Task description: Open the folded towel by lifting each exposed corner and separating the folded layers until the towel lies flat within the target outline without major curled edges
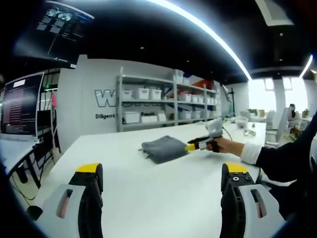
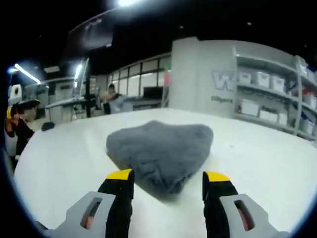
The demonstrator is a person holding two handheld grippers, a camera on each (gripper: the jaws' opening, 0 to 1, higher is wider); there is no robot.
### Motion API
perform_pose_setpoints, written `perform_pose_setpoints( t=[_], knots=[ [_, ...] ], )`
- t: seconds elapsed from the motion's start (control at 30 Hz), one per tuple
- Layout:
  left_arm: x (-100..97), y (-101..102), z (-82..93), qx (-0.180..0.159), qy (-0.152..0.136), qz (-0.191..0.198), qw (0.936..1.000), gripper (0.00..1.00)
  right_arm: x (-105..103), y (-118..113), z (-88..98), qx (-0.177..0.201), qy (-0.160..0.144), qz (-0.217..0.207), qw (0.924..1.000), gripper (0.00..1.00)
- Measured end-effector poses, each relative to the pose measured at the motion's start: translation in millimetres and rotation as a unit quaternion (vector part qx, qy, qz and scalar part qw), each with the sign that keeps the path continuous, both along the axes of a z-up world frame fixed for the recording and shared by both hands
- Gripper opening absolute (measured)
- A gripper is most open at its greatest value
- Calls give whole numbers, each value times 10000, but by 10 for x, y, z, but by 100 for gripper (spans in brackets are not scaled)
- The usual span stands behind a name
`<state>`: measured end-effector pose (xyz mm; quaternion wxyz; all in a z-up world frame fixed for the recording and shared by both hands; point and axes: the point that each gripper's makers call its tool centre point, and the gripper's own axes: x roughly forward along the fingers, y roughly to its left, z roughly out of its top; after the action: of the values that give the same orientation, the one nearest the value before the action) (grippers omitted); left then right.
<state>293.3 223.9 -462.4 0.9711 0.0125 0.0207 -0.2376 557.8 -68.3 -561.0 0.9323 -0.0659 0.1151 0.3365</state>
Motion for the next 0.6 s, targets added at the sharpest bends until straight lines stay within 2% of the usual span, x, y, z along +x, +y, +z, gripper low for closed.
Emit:
perform_pose_setpoints(
  t=[0.2,0.3,0.6],
  knots=[
    [-3,13,-2,12,-2,17,10000,97,-9,14,-26,83,84,6,9999,46],
    [-2,2,-3,21,-1,7,10000,97,-7,23,-22,141,99,14,9999,46],
    [2,-34,-19,55,25,-44,10000,97,5,3,-96,2,145,-71,9999,44]
  ],
)
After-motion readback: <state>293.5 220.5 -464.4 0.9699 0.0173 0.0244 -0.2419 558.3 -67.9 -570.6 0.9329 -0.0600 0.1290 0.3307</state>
